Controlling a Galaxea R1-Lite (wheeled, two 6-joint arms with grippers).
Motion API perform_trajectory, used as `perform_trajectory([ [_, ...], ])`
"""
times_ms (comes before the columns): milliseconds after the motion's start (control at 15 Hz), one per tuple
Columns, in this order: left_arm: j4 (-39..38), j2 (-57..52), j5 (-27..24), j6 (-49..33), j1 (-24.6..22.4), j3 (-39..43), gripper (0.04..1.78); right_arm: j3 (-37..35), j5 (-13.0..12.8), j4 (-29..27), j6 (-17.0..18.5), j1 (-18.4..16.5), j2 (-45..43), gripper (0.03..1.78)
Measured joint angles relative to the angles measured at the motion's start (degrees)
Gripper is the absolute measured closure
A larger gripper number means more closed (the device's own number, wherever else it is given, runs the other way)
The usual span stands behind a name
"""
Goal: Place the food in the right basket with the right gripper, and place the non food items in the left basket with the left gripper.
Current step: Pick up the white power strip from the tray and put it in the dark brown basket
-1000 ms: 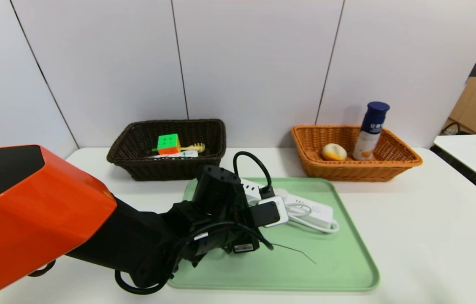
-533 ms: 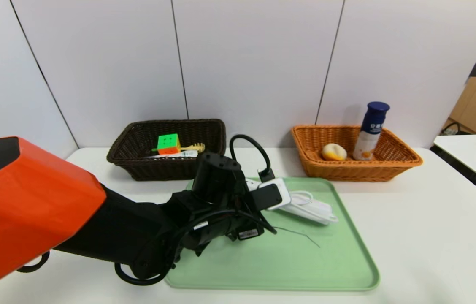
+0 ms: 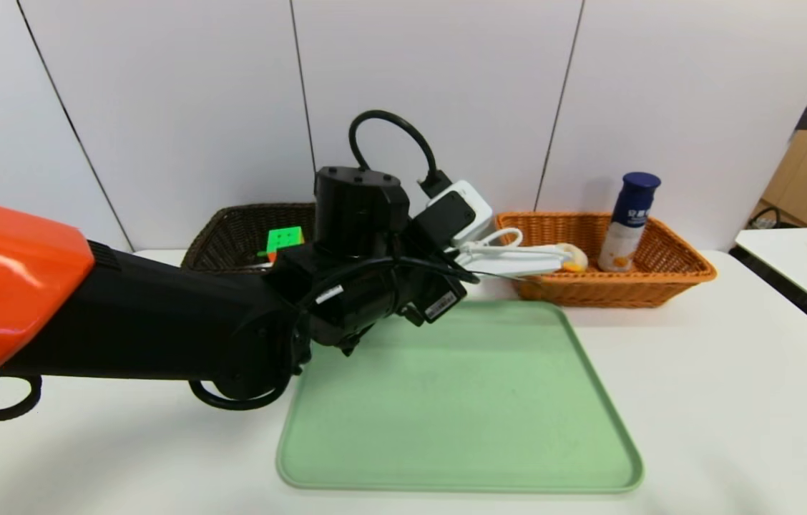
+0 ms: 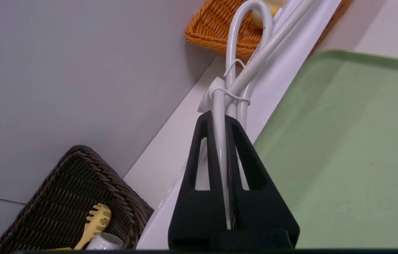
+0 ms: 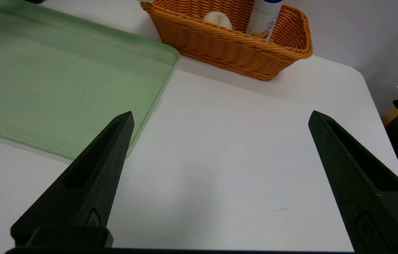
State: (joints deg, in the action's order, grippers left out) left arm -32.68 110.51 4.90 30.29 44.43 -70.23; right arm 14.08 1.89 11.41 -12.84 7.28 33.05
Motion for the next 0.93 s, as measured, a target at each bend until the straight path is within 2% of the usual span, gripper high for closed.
perform_trajectory([
  [200, 3.1, -1.4, 0.5, -1.8, -0.6, -4.3, 1.71, 0.1, 0.0, 0.0, 0.0, 0.0, 0.0, 0.1],
  [400, 12.8, -4.6, 2.6, -7.1, -4.2, -8.1, 1.71, 0.0, 0.0, 0.0, 0.0, 0.0, -0.1, 0.1],
  [733, 15.0, -7.5, 2.0, -10.9, -16.5, -8.7, 1.71, -0.3, 0.0, 0.0, -0.1, 0.0, -0.1, 0.1],
  [933, 15.1, -7.8, -1.4, -11.4, -24.1, -8.0, 1.71, -0.4, 0.0, 0.0, -0.2, 0.0, 0.0, 0.1],
])
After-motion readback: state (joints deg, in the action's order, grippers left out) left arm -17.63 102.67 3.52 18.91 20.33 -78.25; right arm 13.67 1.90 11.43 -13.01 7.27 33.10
